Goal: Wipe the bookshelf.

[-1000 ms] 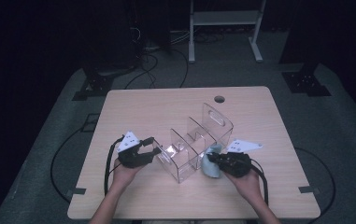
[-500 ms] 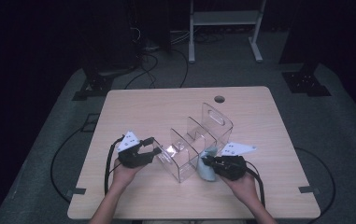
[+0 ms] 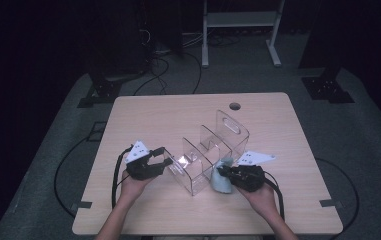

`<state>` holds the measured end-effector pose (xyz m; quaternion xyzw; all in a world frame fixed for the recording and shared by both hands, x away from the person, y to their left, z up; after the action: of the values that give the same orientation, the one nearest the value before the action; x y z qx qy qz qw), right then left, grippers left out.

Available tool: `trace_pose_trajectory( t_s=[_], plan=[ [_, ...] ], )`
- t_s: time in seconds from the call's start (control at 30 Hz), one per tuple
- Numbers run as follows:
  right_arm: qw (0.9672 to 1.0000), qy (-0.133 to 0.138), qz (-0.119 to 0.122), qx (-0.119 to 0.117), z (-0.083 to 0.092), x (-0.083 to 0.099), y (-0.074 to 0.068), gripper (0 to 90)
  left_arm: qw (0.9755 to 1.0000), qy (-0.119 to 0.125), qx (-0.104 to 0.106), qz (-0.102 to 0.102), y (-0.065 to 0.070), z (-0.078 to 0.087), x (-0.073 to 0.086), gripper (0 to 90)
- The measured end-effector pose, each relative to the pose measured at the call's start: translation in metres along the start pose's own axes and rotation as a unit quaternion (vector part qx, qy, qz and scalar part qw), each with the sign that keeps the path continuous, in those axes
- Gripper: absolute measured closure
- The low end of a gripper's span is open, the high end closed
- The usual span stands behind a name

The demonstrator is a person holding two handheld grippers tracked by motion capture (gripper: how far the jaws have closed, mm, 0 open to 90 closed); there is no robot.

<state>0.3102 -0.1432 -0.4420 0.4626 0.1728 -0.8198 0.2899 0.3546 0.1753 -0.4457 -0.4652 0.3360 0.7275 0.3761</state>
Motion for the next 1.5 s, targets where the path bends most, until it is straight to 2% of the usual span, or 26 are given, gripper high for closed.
trace_pose_trajectory(
  t_s=[0.03,0.07,0.13,0.2,0.27,0.33,0.43,0.53,0.6,0.67,0.87,0.93,1.0,1.1,1.17,1.4,1.5],
  plan=[
    [0.9998,0.000,0.012,-0.018,-0.001,-0.001,-0.009,84.7,1.0000,0.001,0.000,0.001,0.000,0.000,0.000,46.0],
    [0.9995,0.003,0.023,-0.024,-0.002,-0.002,-0.013,84.7,1.0000,-0.001,0.000,0.001,0.000,0.000,0.000,45.8],
    [0.9993,0.002,0.031,-0.019,-0.001,-0.003,-0.014,84.7,1.0000,0.001,0.001,0.002,0.000,0.001,0.000,45.3],
    [0.9996,0.002,0.022,-0.015,-0.001,-0.002,-0.009,84.7,0.9999,0.006,0.010,0.011,-0.001,0.001,0.000,42.4],
    [0.9999,0.001,0.016,-0.003,-0.001,-0.001,-0.002,84.7,1.0000,0.004,0.007,0.005,-0.001,0.001,0.000,43.3],
    [1.0000,-0.001,0.006,-0.003,-0.001,0.000,0.001,84.7,1.0000,0.003,0.006,0.003,-0.001,0.001,0.000,45.0],
    [0.9999,-0.001,0.007,-0.009,-0.003,0.000,-0.005,84.7,1.0000,0.002,0.003,0.000,-0.001,0.001,0.000,46.0],
    [0.9994,-0.002,0.013,-0.031,-0.005,0.000,-0.016,84.7,1.0000,0.003,0.004,0.001,-0.001,0.000,0.000,46.0],
    [0.9991,-0.002,0.025,-0.035,-0.006,0.000,-0.022,84.7,1.0000,0.001,0.006,0.003,-0.001,0.001,0.000,45.4],
    [0.9990,-0.005,0.030,-0.032,-0.006,-0.001,-0.019,84.7,0.9999,0.003,0.010,0.007,-0.001,0.001,0.000,43.7],
    [0.9999,-0.009,0.005,-0.004,-0.007,0.001,-0.001,84.8,0.9998,0.000,0.018,0.001,0.001,0.000,-0.001,45.9],
    [0.9999,-0.009,-0.004,-0.003,-0.007,0.003,0.001,84.7,0.9999,0.000,0.016,0.000,0.001,-0.001,-0.001,46.2],
    [0.9999,-0.011,-0.002,-0.013,-0.008,0.003,-0.006,84.7,0.9999,0.001,0.017,0.002,0.001,-0.001,-0.001,46.3],
    [0.9993,-0.011,0.021,-0.030,-0.010,0.003,-0.022,84.7,0.9999,0.002,0.015,0.002,0.000,-0.001,-0.001,46.5],
    [0.9990,-0.013,0.030,-0.030,-0.010,0.001,-0.024,84.7,0.9999,0.002,0.015,0.002,0.000,0.000,-0.001,46.6],
    [0.9999,-0.007,-0.007,-0.006,-0.006,0.001,-0.001,84.7,0.9999,0.002,0.016,0.001,0.001,-0.001,-0.001,46.6],
    [0.9998,-0.008,-0.007,-0.014,-0.007,0.002,-0.005,84.7,0.9999,0.004,0.015,0.000,0.001,-0.001,0.000,46.6]
  ],
)
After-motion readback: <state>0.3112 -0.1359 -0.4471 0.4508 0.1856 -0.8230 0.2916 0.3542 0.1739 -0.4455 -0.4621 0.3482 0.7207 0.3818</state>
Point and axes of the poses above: each handheld gripper's, and its own axes: z roughly backward along the jaws, x roughly out of its underside, y roughly to its right, the point moved 2 cm from there along -z, roughly forward along the jaws, and after that the axes turned 13 degrees about x, right-handed, at the moved point
